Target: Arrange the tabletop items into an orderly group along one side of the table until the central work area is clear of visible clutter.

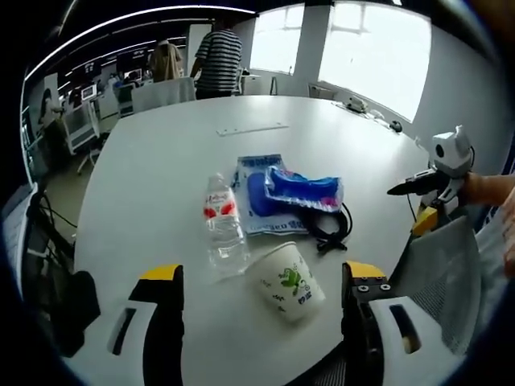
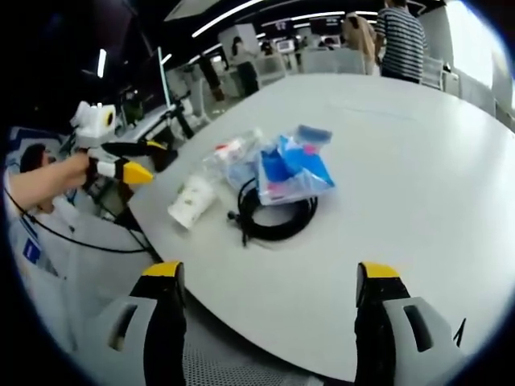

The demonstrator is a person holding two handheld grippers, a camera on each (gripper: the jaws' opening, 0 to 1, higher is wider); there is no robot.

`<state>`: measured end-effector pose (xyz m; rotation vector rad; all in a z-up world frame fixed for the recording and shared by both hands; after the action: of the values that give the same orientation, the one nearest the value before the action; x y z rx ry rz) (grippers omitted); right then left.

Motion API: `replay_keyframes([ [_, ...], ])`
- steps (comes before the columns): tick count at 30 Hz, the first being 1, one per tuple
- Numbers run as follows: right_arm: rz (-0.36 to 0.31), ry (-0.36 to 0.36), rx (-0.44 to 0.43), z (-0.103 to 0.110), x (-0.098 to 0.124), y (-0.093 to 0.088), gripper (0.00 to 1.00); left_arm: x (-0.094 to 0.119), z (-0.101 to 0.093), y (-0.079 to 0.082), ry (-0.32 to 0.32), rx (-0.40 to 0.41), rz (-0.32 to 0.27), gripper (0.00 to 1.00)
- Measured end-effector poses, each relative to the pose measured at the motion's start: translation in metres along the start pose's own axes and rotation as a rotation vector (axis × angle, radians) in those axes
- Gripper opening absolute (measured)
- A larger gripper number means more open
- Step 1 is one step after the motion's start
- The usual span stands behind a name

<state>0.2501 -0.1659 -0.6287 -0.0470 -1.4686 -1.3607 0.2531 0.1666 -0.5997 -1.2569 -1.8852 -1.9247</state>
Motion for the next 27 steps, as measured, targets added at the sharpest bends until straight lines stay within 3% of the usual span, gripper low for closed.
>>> replay_keyframes([
  [17,-0.004,-0.014,-0.030,0.001,0.000,0.001,0.86,-0.018,0.016,0.024,-0.017,0.027,-0.020,0.81],
  [27,-0.021,-0.028,-0.064,0.002,0.004,0.001,0.85,-0.040,0.020,0.041,-0.036,0.019,0.001,0.80],
])
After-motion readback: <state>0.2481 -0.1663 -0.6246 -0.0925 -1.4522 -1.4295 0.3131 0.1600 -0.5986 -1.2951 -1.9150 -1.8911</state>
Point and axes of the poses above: the point that each gripper's makers call its tool centre point, and the gripper's own axes: x roughly backward along the fingers, z roughly to its left, y roughly out of its top, the point moved 9 cm from there along x, roughly backward along the fingers, and after that the axes turned 2 degrees about x, right-handed, at the moved point
